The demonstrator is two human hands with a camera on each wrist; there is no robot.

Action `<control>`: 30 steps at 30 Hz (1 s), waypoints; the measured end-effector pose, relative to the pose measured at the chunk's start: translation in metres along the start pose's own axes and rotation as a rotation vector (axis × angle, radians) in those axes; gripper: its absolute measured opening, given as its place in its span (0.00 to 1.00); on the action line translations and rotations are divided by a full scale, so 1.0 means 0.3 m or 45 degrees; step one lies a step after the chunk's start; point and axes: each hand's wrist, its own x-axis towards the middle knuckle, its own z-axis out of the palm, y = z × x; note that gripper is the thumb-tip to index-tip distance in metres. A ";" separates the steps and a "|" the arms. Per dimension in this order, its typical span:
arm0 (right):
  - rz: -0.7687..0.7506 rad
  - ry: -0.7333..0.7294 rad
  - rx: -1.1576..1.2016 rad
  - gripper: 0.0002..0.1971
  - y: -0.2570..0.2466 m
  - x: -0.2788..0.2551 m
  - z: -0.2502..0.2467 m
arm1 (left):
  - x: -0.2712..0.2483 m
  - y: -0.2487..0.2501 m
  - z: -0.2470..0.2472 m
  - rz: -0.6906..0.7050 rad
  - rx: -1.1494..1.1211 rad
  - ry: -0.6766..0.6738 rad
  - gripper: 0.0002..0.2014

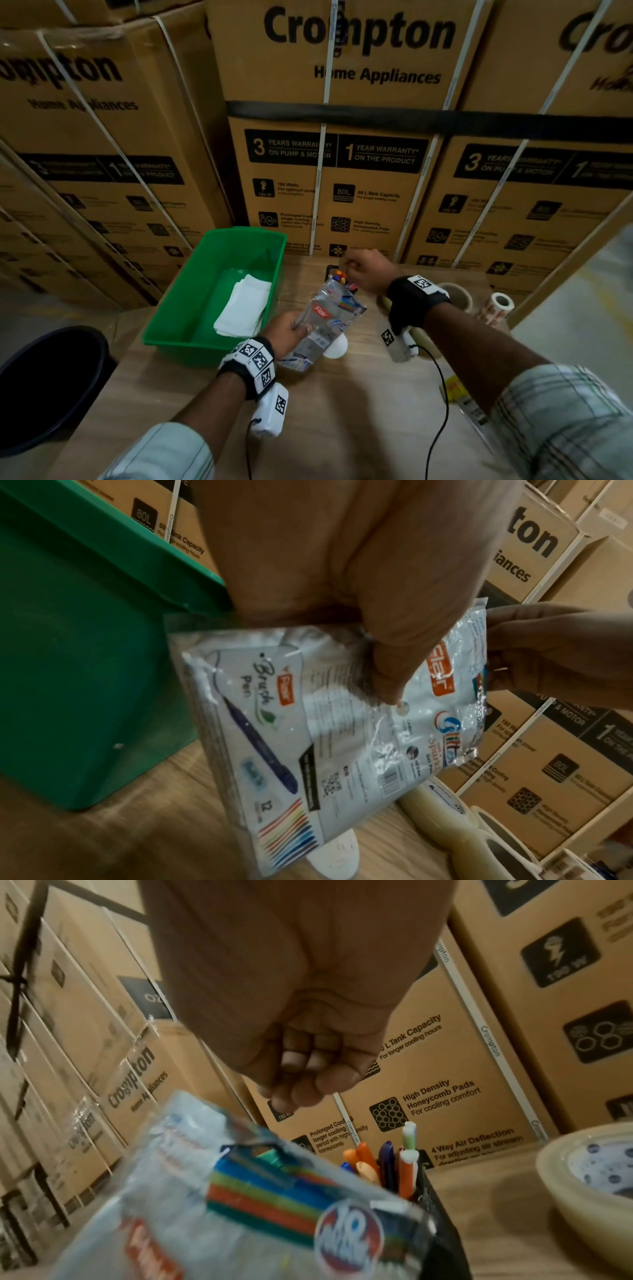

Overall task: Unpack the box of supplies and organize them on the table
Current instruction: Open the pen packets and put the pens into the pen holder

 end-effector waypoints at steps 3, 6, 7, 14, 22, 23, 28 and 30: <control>-0.027 -0.035 0.065 0.08 -0.029 -0.075 0.001 | 0.000 0.016 -0.005 0.029 0.020 0.043 0.11; -0.063 -0.043 0.105 0.09 -0.047 -0.136 -0.005 | -0.017 0.062 -0.006 0.057 0.034 0.060 0.10; -0.060 -0.044 0.117 0.08 -0.053 -0.152 -0.011 | -0.024 0.079 -0.004 0.064 0.029 0.059 0.09; 0.009 -0.096 -0.054 0.09 -0.075 -0.206 -0.045 | -0.060 0.159 -0.004 0.172 0.111 0.132 0.09; 0.047 -0.106 -0.011 0.11 -0.070 -0.239 0.013 | -0.096 0.253 -0.071 0.281 0.489 0.182 0.09; 0.053 -0.117 0.040 0.12 -0.069 -0.243 0.023 | -0.099 0.263 -0.079 0.277 0.559 0.194 0.09; 0.207 -0.114 0.169 0.11 -0.047 -0.250 0.084 | -0.105 0.310 -0.078 0.256 0.820 0.214 0.11; 0.264 -0.064 0.304 0.11 -0.042 -0.259 0.104 | -0.104 0.323 -0.066 0.244 0.918 0.216 0.11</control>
